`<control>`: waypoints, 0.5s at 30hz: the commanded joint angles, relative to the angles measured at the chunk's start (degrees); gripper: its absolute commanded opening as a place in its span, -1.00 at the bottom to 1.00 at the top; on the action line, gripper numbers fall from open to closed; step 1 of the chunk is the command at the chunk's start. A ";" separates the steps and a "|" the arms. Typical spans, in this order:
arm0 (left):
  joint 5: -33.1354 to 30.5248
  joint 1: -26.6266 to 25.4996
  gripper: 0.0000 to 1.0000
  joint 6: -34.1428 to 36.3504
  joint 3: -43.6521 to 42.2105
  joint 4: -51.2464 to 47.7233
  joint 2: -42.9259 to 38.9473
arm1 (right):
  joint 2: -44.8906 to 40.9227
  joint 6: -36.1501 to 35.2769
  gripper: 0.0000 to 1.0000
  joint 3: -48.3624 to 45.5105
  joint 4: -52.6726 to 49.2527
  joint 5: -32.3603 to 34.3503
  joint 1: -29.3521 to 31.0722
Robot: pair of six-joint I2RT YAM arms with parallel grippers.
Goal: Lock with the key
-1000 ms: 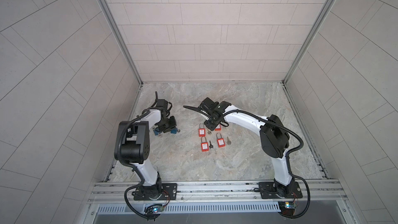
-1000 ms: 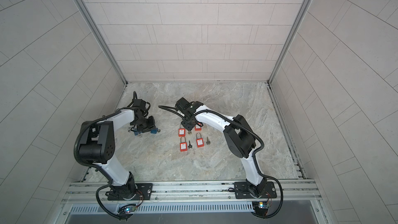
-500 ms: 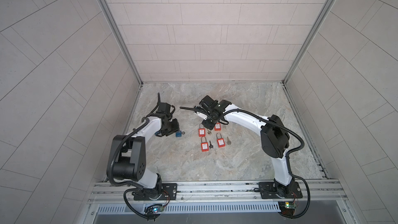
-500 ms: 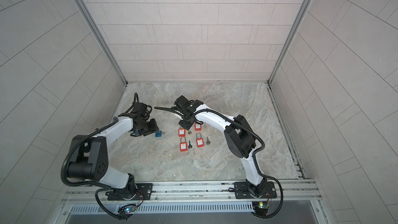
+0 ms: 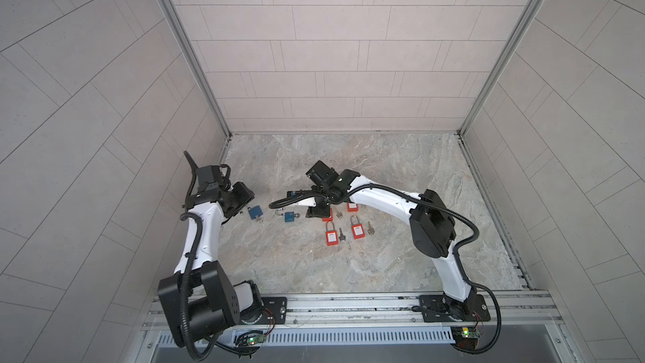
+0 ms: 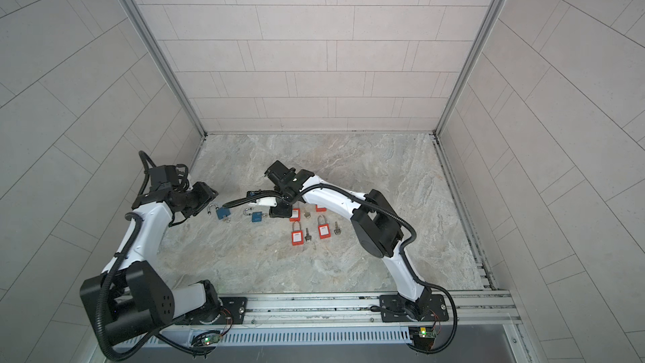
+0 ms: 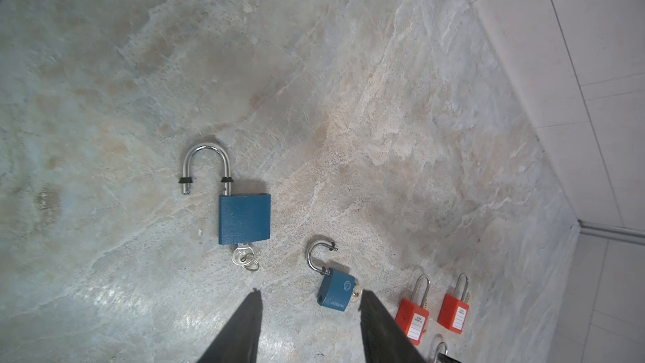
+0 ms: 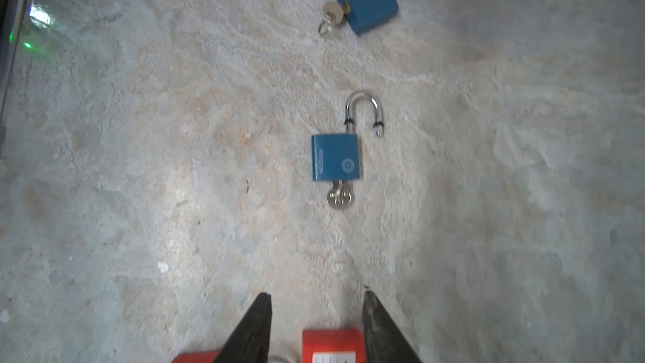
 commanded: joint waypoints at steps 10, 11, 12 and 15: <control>5.97 4.59 0.06 -0.70 -3.21 0.43 -1.02 | 17.93 1.06 0.08 21.34 -6.76 0.34 2.94; 5.99 4.66 0.06 -0.50 -3.27 0.59 -1.07 | 18.64 0.98 0.08 21.87 -6.49 0.80 2.89; 6.01 4.79 0.07 -0.41 -3.40 0.60 -1.10 | 19.21 1.05 0.08 22.35 -6.01 1.45 2.98; 6.19 4.80 0.07 -0.49 -3.72 0.97 -1.31 | 21.12 1.10 0.09 23.75 -5.33 1.73 2.98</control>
